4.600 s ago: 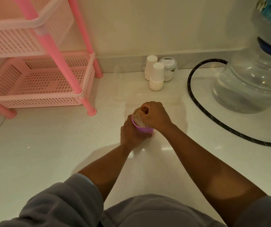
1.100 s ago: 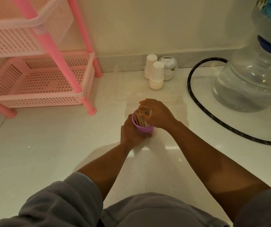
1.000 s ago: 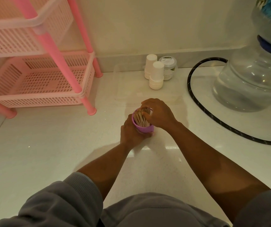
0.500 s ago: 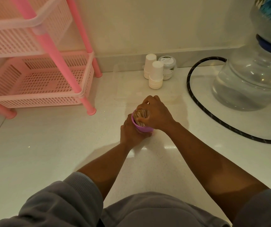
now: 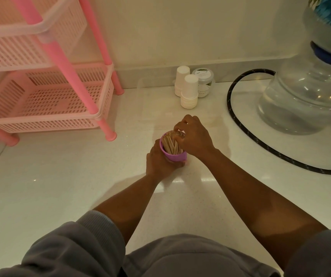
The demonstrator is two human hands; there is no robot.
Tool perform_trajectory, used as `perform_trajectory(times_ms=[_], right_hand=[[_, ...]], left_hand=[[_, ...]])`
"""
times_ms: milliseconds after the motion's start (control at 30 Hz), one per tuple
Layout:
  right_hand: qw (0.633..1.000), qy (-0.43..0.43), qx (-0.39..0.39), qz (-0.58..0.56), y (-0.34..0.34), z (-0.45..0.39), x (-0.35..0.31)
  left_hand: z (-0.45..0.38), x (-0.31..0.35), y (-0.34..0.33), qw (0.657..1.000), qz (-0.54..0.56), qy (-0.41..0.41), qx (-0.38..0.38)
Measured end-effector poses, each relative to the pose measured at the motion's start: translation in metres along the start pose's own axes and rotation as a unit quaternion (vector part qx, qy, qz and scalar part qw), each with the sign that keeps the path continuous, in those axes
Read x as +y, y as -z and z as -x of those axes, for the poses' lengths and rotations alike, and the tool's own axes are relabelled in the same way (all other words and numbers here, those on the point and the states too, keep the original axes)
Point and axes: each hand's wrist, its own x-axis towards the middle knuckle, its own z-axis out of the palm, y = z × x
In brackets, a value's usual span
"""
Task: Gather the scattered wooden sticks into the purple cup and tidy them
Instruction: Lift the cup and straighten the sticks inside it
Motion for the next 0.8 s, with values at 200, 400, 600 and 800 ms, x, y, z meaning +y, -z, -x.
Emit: perform_trajectory(times_ms=[200,400,600,800], right_hand=[[0.999,-0.016,-0.017,-0.025,-0.0003,-0.0009,0.0028],[0.995,0.028,-0.041,-0.082,-0.0021,-0.0021,-0.0042],[0.998,0.008,-0.009,-0.064,0.0010,-0.0040,0.0008],[0.998,0.010,-0.066,-0.007,0.0018,-0.0007,0.0024]], left_hand=[[0.0008,0.0004,0.0010,1.000,0.008,-0.010,0.001],[0.0001,0.0006,0.0009,1.000,-0.013,-0.001,0.001],[0.0009,0.0016,0.0025,1.000,0.001,-0.014,0.006],[-0.0001,-0.0010,0.0014,1.000,-0.006,-0.015,0.003]])
